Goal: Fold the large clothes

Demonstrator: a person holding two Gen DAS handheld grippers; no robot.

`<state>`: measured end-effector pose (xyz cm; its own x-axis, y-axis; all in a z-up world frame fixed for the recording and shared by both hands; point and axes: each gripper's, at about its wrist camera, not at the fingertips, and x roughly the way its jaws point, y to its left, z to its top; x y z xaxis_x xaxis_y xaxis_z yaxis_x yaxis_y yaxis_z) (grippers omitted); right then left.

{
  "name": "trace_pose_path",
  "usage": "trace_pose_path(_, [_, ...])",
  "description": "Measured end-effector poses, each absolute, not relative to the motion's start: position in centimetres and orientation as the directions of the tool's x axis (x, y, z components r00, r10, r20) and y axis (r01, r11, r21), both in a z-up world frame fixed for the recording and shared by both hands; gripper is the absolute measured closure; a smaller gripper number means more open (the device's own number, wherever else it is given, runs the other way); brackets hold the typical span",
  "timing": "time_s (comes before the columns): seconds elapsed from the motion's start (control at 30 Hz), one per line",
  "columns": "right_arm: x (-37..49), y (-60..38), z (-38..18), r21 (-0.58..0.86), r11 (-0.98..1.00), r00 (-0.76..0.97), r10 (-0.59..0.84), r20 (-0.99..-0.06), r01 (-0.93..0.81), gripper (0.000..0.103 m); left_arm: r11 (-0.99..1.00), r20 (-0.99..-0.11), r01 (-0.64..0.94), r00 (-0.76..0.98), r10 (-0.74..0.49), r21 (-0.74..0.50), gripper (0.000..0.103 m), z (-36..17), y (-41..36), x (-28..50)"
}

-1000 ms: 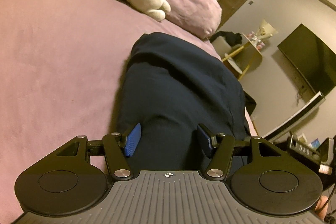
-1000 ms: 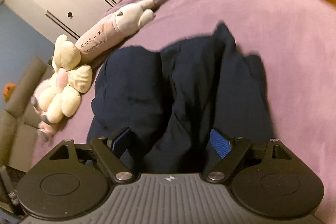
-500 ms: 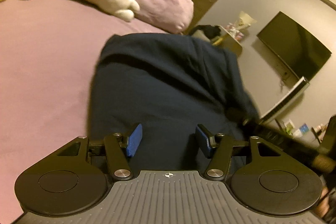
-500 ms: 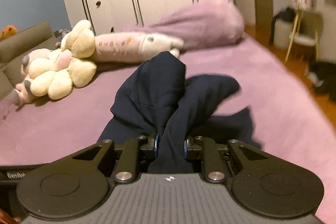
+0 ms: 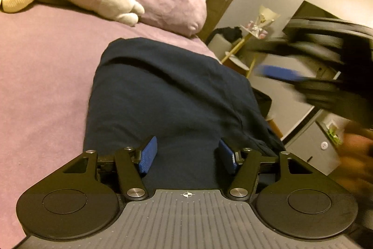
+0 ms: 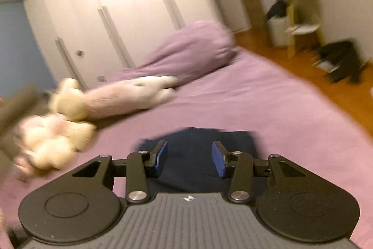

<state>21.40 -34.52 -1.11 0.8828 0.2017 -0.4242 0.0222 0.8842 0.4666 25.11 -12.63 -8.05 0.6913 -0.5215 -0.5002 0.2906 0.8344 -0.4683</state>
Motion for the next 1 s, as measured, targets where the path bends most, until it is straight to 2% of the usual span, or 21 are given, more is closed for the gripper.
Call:
trace_pose_path(0.07, [24.9, -33.6, -3.4, 0.484, 0.875, 0.865, 0.217, -0.452, 0.033, 0.072, 0.836, -0.491, 0.294, 0.7, -0.519, -0.464, 0.038, -7.4, -11.5, 24.7])
trace_pose_path(0.13, [27.2, -33.0, -6.7, 0.351, 0.928, 0.837, 0.092, -0.539, 0.124, 0.079, 0.865, -0.494, 0.25, 0.737, -0.461, -0.435, 0.033, -6.5, -10.5, 25.0])
trace_pose_path(0.17, [27.6, -33.0, -8.4, 0.283, 0.948, 0.821, 0.045, -0.569, 0.144, 0.089, 0.878, -0.493, 0.224, 0.757, -0.43, -0.423, 0.032, -6.2, -10.3, 25.6])
trace_pose_path(0.2, [27.4, -32.9, -9.9, 0.21, 0.966, 0.821, -0.005, -0.572, 0.152, 0.092, 0.887, -0.489, 0.201, 0.773, -0.405, -0.416, 0.028, -5.9, -10.3, 26.5])
trace_pose_path(0.27, [26.4, -33.0, -11.3, 0.145, 0.973, 0.841, -0.077, -0.536, 0.181, 0.092, 0.893, -0.493, 0.155, 0.787, -0.37, -0.423, 0.027, -5.7, -11.3, 29.0])
trace_pose_path(0.33, [25.8, -34.0, -11.6, 0.187, 0.963, 0.86, -0.077, -0.505, 0.196, 0.092, 0.893, -0.498, 0.133, 0.79, -0.358, -0.43, 0.022, -6.1, -13.0, 31.3])
trace_pose_path(0.37, [25.7, -34.5, -12.0, 0.196, 0.959, 0.863, -0.082, -0.499, 0.205, 0.092, 0.905, -0.501, 0.127, 0.797, -0.337, -0.406, 0.02, -6.5, -14.1, 32.1])
trace_pose_path(0.43, [25.5, -35.5, -13.0, 0.223, 0.954, 0.868, -0.068, -0.492, 0.202, 0.092, 0.928, -0.496, 0.139, 0.813, -0.306, -0.344, 0.009, -7.6, -15.7, 32.9])
trace_pose_path(0.57, [25.4, -36.5, -15.1, 0.277, 0.942, 0.891, -0.046, -0.452, 0.189, 0.093, 0.969, -0.52, 0.115, 0.827, -0.214, -0.217, 0.005, -11.5, -17.6, 33.2])
trace_pose_path(0.63, [25.9, -36.1, -16.7, 0.27, 0.946, 0.907, -0.052, -0.418, 0.178, 0.094, 0.974, -0.535, 0.086, 0.824, -0.187, -0.207, 0.0, -12.4, -17.6, 33.7])
trace_pose_path(0.83, [26.6, -36.8, -14.9, 0.323, 0.932, 0.895, -0.005, -0.447, 0.167, 0.094, 0.969, -0.602, 0.067, 0.772, -0.202, -0.239, 0.0, -10.8, -16.7, 35.1])
trace_pose_path(1.0, [29.1, -35.5, -13.1, 0.21, 0.96, 0.859, -0.052, -0.51, 0.183, 0.092, 0.97, -0.626, 0.045, 0.756, -0.189, -0.238, 0.0, -9.4, -16.6, 37.5])
